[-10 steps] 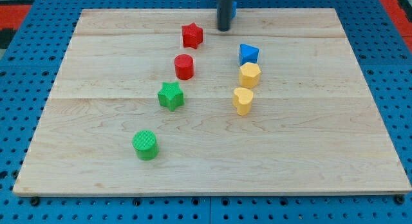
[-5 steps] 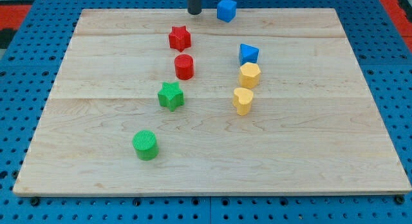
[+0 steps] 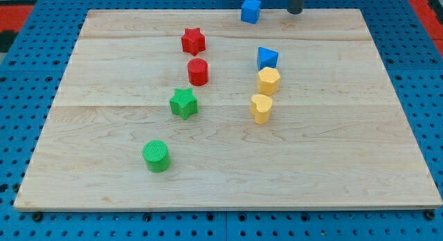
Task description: Slightly move the red blocks to the top of the green star
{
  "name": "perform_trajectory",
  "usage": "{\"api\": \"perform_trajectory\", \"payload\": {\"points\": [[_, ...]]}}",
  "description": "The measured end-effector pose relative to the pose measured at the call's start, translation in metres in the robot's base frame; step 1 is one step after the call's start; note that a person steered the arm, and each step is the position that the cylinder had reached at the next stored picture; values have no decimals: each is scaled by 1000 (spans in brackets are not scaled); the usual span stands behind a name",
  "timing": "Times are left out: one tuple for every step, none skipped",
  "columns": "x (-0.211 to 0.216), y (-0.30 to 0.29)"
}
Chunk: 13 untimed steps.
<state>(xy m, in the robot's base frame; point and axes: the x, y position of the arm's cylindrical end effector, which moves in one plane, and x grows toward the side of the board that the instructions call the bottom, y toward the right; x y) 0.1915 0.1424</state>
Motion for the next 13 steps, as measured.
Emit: {"api": "perform_trajectory", "payload": {"points": [[2,-74],[52,-193],[70,-272],[30,-317],[11,-311],[82,-322],[145,-298],[169,-240],[160,-214],[149,-195],[141,-194],[138,-171],[138,-119]]}}
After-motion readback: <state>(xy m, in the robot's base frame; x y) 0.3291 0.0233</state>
